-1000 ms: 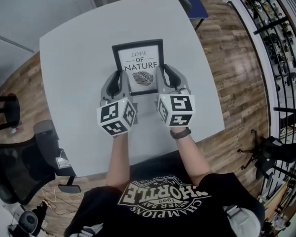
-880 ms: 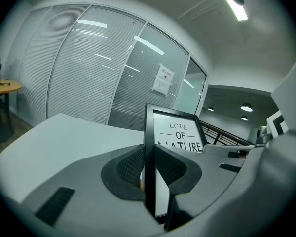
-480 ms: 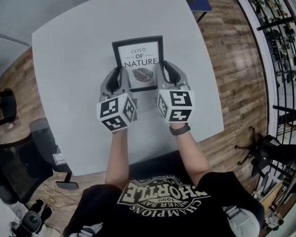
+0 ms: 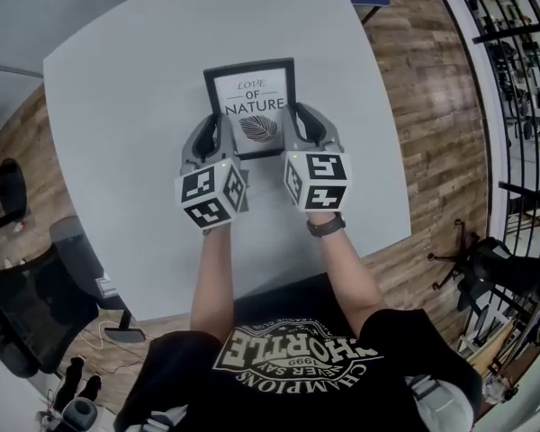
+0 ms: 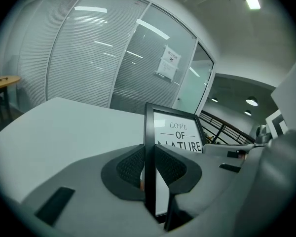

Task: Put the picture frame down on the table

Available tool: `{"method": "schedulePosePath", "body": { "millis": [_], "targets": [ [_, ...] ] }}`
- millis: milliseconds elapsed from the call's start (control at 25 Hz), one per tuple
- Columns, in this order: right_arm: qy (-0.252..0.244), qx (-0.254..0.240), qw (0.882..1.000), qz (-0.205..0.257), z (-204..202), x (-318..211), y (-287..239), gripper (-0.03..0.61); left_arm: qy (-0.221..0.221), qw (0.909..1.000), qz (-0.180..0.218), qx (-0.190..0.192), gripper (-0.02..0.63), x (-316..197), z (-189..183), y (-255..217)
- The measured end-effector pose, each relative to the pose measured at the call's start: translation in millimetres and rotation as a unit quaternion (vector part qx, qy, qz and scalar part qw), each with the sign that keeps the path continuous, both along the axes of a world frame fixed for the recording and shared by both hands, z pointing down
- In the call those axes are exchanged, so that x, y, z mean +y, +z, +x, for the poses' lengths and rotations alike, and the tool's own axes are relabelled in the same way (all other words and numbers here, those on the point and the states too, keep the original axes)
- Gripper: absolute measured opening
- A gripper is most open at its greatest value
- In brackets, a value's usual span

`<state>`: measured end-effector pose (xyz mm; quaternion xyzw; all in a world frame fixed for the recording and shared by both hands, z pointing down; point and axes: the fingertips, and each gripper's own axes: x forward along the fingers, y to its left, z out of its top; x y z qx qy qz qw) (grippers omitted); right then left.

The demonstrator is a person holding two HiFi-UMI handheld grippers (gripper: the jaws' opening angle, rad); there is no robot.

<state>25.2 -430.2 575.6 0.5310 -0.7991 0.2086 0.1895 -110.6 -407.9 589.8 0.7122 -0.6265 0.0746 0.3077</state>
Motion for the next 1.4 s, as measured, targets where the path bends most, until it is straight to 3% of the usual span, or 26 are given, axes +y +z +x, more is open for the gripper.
{"method": "schedulePosePath", "body": {
  "millis": [1400],
  "targets": [
    [0.011, 0.041, 0.994, -0.105, 9.4, -63.6, 139.1, 0.064, 0.023, 0.9929, -0.117, -0.008, 0.071, -64.2, 11.9, 136.9]
  ]
}}
